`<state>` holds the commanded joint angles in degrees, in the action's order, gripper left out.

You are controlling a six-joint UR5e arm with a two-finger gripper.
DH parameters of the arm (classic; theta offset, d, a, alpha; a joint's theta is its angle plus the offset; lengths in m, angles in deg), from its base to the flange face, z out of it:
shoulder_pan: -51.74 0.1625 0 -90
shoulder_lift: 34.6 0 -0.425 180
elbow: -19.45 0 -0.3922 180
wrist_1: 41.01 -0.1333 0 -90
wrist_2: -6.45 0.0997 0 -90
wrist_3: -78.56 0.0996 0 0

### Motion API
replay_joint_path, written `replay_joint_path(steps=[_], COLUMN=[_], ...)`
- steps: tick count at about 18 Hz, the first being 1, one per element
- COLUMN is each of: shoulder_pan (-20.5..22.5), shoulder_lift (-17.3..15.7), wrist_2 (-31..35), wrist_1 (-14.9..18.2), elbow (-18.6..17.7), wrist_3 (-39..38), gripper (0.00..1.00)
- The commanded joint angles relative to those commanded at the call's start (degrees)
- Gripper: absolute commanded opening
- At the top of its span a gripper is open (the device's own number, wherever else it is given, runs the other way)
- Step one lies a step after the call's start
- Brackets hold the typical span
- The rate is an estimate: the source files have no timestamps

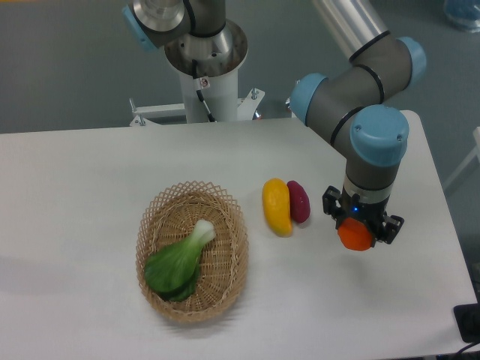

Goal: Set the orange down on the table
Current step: 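Carry the held orange past the yellow mango and lower it toward the table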

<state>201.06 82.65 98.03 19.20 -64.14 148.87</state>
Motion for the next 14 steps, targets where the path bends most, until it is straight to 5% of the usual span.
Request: replay_joint_path(steps=[10,14], shoulder_pan=[-1.8,-3.0], shoulder_lift=[1.3,2.3], wrist_2=[3.0,3.2], wrist_1=[0.0,-2.5], elbow=[-0.6,-2.2], wrist_3=[-0.4,-4.4], gripper=[0.5,0.5])
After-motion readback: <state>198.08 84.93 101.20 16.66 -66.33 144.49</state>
